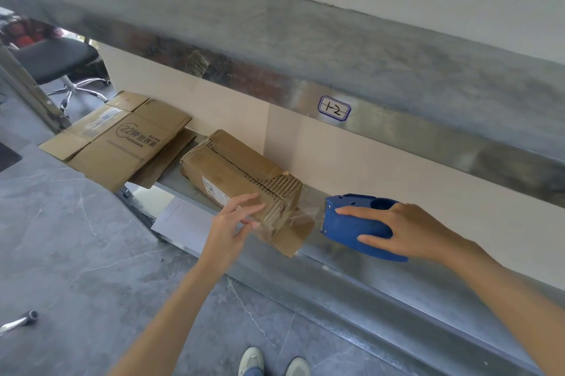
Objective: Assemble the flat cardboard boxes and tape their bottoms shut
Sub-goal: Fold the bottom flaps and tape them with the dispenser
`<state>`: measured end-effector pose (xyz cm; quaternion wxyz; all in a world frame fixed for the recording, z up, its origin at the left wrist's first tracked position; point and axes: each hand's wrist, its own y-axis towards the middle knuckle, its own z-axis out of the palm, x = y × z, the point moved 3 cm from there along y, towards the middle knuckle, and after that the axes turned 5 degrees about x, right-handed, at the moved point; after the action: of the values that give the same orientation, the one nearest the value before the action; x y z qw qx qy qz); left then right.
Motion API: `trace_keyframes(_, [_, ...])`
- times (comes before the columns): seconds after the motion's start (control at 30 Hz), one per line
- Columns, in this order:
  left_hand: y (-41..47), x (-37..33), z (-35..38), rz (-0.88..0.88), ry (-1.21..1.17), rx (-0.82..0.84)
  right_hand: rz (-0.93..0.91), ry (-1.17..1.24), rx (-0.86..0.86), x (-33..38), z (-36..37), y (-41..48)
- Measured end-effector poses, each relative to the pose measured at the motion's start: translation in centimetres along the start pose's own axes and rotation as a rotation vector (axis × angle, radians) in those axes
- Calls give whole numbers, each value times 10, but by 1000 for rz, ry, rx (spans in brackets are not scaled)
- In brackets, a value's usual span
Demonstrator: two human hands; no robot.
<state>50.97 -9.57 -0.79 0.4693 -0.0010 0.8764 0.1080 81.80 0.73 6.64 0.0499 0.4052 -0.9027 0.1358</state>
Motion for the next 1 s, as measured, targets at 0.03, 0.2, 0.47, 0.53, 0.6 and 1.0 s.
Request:
trace_keyframes(0.03, [0, 3, 2, 14, -1, -10, 2, -6, -6, -1, 2, 1])
trace_keyframes(0.2, [5, 17, 12, 92, -8, -78, 19, 3, -36, -2, 6, 2])
trace_keyframes(0.47, [19, 31, 1, 148, 244, -24, 50, -18, -50, 3, 1, 4])
trace_keyframes(0.53, [25, 28, -6, 187, 308, -16, 54, -29, -51, 3, -2, 6])
trace_keyframes(0.6, [31, 23, -12, 257, 353, 5, 50, -27, -46, 4, -2, 7])
trace_keyframes(1.0, [40, 21, -16, 195, 163, 118, 58, -32, -22, 3, -3, 13])
